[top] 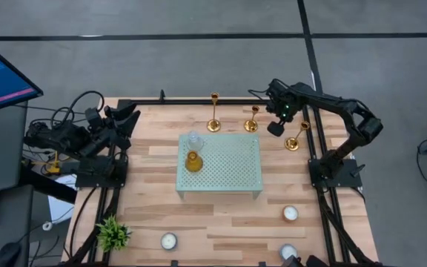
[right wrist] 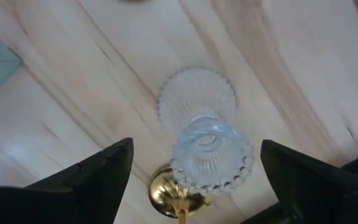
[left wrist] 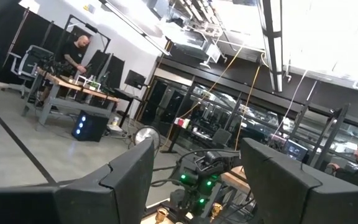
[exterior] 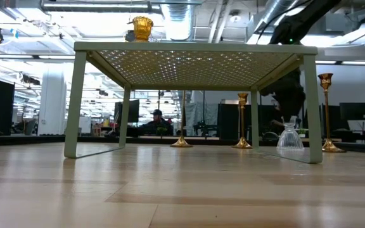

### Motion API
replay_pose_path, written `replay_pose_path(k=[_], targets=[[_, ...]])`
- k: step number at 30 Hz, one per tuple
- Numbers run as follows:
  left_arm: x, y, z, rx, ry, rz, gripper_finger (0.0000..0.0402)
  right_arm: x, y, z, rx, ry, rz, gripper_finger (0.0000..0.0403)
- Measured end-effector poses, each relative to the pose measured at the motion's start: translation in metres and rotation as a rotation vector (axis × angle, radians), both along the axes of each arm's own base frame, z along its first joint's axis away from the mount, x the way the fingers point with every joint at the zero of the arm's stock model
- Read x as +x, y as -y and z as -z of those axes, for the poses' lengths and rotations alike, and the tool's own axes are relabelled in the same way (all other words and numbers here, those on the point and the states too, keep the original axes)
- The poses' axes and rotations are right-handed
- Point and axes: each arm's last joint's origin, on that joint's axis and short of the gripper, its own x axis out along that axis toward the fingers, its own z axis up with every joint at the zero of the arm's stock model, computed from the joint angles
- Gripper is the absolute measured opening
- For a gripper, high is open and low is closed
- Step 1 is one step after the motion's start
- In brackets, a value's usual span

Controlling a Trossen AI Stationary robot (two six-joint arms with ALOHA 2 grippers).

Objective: Pick & Place candle stick holders
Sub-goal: Put the transparent glass candle holder on the shelf

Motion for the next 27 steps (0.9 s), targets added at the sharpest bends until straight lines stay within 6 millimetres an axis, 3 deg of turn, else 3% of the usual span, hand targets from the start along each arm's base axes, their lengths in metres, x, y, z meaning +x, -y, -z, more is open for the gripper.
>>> replay_pose_path(k=[27], targets=[[0.0,0.0,0.0001,0.002,-0.004,-0.003,0.024,-0.0018,-0.0014,0.0026,0.008,-0.015,-0.012,0.0169]])
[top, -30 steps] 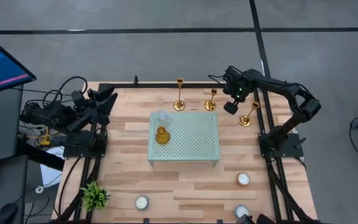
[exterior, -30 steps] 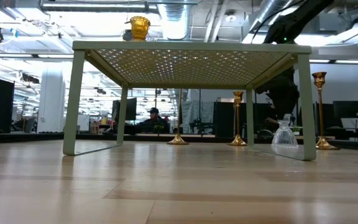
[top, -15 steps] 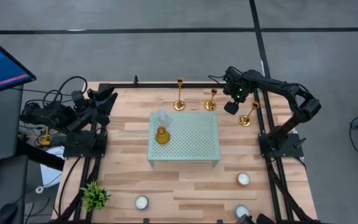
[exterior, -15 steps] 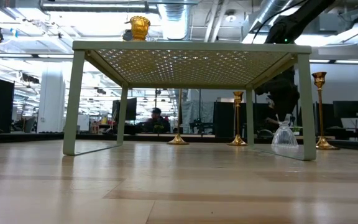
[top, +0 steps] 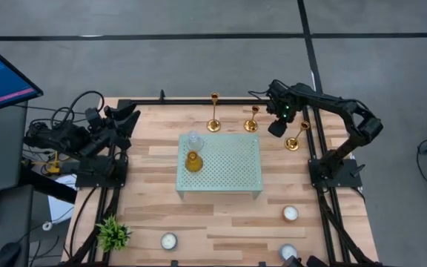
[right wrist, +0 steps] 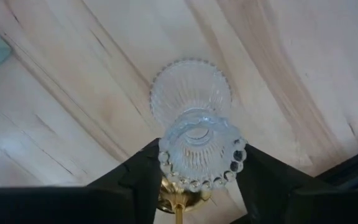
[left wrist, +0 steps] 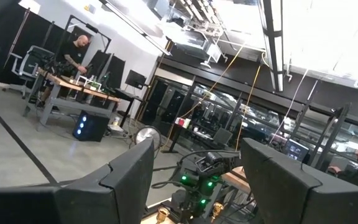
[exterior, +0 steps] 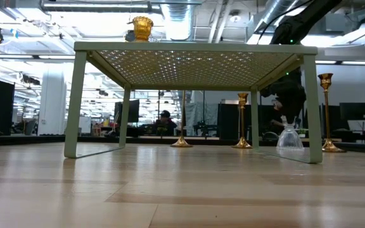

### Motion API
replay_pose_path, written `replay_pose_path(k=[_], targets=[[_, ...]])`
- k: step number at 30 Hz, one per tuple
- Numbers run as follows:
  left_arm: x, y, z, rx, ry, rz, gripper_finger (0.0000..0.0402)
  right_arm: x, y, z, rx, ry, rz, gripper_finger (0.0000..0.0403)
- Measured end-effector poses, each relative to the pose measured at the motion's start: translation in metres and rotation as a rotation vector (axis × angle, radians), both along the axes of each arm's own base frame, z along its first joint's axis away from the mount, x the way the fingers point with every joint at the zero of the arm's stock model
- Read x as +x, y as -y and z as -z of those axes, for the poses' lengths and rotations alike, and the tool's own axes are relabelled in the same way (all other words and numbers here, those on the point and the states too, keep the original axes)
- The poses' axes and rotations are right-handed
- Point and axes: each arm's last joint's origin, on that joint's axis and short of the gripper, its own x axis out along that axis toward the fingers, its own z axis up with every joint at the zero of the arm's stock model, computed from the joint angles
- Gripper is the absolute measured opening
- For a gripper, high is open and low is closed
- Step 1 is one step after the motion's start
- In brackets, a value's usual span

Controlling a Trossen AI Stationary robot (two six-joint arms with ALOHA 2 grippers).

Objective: Pick & Place candle stick holders
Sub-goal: Put the transparent glass candle holder on the shelf

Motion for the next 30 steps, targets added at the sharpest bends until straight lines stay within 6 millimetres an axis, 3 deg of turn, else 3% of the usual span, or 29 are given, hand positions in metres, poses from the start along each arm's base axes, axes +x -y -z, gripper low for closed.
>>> replay_pose_path(k=[12,16,20,26,30], targets=[[0.0003,0.0001,0.0006,0.003,-0.007,0.0,0.024,0.0,0.0,-0.0001,0.0,-0.001,0.0,0.0099],[0.0004,0.0001,0.0007,0.004,-0.009,0.0,0.024,-0.0002,-0.0003,-0.0001,0.003,-0.003,-0.003,0.0096],[0.0004,0.0002,0.0008,0.004,-0.01,0.0,0.024,-0.0021,-0.002,0.0,0.024,-0.019,-0.025,0.0143],[0.0006,0.0002,0.0012,0.006,-0.015,0.0,0.024,0.0,0.0,-0.0001,0.006,0.005,-0.009,0.0271],[0.0006,0.0002,0.0012,0.006,-0.015,0.0,0.0241,0.0049,0.0029,-0.0004,0.001,0.084,-0.009,0.033]])
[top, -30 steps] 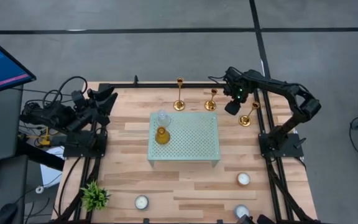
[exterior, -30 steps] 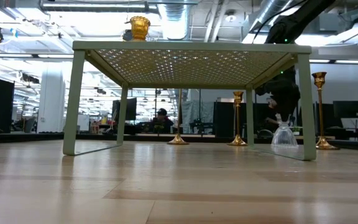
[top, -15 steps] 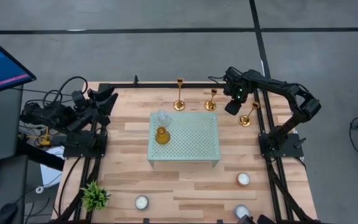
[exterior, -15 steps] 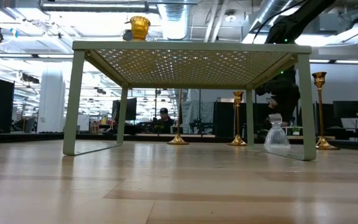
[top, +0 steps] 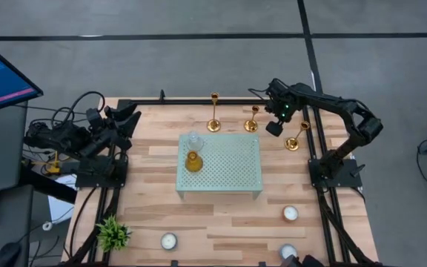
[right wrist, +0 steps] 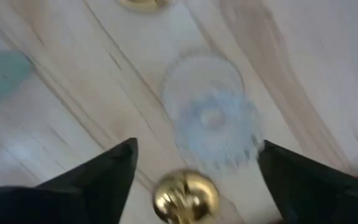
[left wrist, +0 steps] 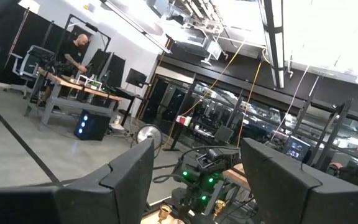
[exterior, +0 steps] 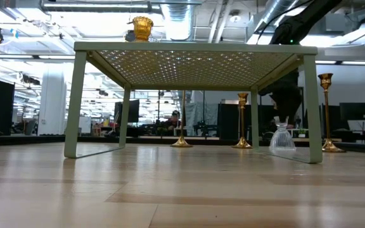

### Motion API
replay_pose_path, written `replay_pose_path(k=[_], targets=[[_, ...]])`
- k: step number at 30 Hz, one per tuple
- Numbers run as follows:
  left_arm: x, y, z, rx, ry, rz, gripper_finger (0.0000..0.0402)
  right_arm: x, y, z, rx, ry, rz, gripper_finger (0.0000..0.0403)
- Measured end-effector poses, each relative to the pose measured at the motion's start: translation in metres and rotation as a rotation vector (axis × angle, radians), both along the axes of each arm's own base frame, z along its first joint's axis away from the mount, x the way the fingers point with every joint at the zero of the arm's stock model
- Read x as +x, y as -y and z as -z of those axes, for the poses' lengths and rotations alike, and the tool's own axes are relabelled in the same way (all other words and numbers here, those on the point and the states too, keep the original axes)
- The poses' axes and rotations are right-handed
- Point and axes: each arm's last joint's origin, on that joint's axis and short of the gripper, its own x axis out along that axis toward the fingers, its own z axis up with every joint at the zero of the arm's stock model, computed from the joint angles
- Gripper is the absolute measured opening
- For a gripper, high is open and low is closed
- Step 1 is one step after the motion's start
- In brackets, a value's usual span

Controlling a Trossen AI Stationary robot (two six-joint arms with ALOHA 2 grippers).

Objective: Pick & Place candle stick holders
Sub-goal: Put the transparent glass candle holder on the shelf

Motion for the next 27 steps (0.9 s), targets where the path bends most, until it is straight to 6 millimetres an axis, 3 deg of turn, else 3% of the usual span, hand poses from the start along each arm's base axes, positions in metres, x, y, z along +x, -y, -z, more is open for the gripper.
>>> replay_pose_path(k=[6,27], targets=[[0.0,0.0,0.0,0.0,0.0,0.0,0.024,0.0022,0.0018,-0.0003,-0.013,0.028,0.005,0.0341],[0.0,0.0001,0.0001,0.0,-0.001,0.0,0.024,0.0007,0.002,-0.0002,-0.024,0.005,-0.007,0.0219]])
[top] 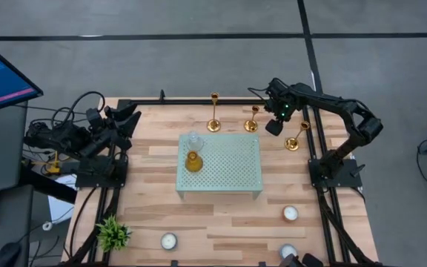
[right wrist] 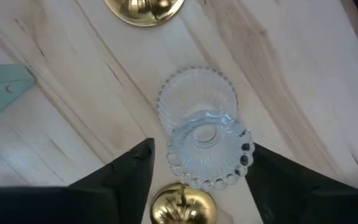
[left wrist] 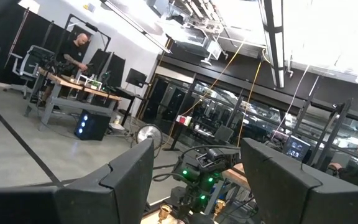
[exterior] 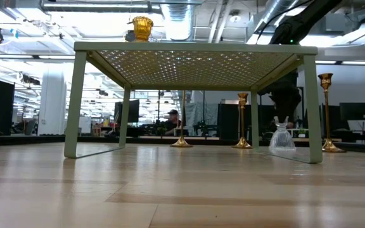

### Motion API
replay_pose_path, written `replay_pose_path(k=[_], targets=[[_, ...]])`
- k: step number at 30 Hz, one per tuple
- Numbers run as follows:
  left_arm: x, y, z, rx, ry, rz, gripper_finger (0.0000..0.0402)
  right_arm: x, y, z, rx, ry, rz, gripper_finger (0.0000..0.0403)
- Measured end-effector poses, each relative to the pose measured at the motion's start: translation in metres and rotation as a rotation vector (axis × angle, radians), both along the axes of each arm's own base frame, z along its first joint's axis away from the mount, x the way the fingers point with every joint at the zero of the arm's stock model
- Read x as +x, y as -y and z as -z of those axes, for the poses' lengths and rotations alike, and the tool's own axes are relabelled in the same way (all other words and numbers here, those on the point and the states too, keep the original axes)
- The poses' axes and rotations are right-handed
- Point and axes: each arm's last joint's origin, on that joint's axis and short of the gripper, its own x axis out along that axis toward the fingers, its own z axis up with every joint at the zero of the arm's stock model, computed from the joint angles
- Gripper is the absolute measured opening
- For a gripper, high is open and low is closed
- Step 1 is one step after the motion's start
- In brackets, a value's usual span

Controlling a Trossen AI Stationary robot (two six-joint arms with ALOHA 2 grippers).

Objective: Pick & Place candle stick holders
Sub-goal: Put the transparent glass candle holder on the shelf

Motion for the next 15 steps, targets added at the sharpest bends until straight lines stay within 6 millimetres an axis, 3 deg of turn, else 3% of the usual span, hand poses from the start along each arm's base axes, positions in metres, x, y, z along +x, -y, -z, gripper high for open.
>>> replay_pose_path(k=[15], targets=[[0.0,0.0,0.0001,0.0,-0.001,0.0,0.024,0.0004,0.0004,-0.0001,-0.004,0.003,-0.002,0.0105]])
